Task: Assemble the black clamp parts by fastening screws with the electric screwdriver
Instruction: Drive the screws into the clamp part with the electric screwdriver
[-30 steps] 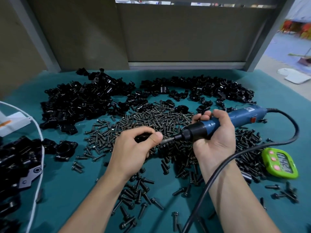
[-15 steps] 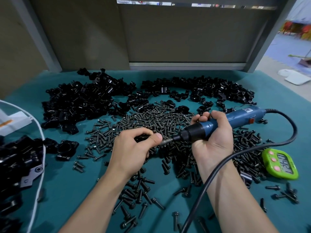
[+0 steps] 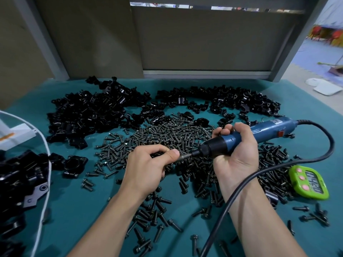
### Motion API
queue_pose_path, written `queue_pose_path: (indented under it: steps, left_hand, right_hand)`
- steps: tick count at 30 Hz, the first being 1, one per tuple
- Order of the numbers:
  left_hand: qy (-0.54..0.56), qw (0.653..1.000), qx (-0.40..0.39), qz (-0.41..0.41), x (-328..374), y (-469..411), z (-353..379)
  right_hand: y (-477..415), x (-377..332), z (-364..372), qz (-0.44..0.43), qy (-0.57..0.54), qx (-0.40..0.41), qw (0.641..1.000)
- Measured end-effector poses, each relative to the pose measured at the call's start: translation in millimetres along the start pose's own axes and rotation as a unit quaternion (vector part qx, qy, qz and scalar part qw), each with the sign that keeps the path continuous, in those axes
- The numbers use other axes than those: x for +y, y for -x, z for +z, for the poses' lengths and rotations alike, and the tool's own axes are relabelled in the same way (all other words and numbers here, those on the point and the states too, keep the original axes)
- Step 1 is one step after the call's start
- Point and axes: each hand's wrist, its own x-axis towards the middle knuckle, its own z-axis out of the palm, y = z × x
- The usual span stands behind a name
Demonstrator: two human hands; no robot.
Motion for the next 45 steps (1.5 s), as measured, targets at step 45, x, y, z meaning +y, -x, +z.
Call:
queue_pose_path:
  steps: [45]
  left_hand:
    - [0.042,0.997,0.025,-0.064,-2,-7,2]
  right_hand:
    - [5,10,0,-0.003,0.02,-0.074,0.997]
